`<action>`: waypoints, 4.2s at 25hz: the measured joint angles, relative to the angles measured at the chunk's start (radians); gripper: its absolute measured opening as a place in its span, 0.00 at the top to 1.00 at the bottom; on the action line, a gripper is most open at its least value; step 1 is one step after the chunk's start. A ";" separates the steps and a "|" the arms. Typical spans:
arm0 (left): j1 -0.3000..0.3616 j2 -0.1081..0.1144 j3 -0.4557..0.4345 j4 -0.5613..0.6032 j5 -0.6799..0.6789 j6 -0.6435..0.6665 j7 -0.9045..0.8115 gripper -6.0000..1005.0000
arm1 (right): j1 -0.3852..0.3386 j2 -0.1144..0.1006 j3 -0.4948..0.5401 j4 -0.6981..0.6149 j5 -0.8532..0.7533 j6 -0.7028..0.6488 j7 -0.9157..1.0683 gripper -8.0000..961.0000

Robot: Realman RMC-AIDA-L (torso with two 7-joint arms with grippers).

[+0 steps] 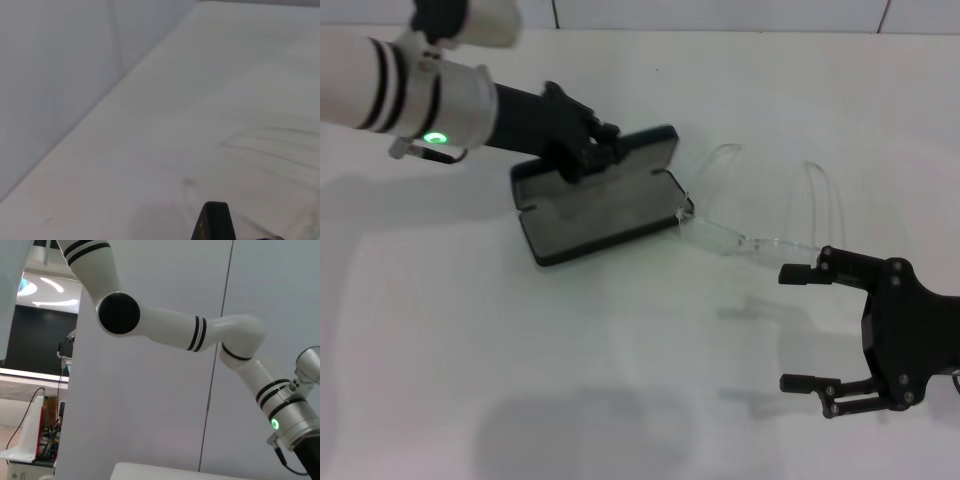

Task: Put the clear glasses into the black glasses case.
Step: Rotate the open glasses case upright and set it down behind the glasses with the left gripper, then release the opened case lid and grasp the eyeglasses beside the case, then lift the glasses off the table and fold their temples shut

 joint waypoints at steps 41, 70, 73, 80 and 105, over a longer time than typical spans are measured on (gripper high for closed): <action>0.297 -0.008 0.124 -0.051 -0.765 0.197 0.380 0.49 | 0.096 -0.018 -0.012 -0.703 -0.534 0.099 0.713 0.13; 0.291 -0.003 0.121 -0.155 -0.805 0.196 0.444 0.49 | 0.306 0.006 -0.526 -0.635 -0.848 0.365 0.998 0.41; 0.291 -0.003 0.121 -0.156 -0.805 0.196 0.444 0.49 | 0.303 0.003 -0.527 -0.631 -0.852 0.355 0.998 0.54; 0.299 -0.003 0.091 -0.157 -0.804 0.219 0.389 0.49 | 0.225 -0.004 -0.373 -0.770 -0.835 0.234 0.953 0.85; 0.159 0.001 0.051 -0.318 -0.850 0.470 0.414 0.50 | 0.055 0.003 -0.062 -0.199 -0.024 0.167 -0.022 0.87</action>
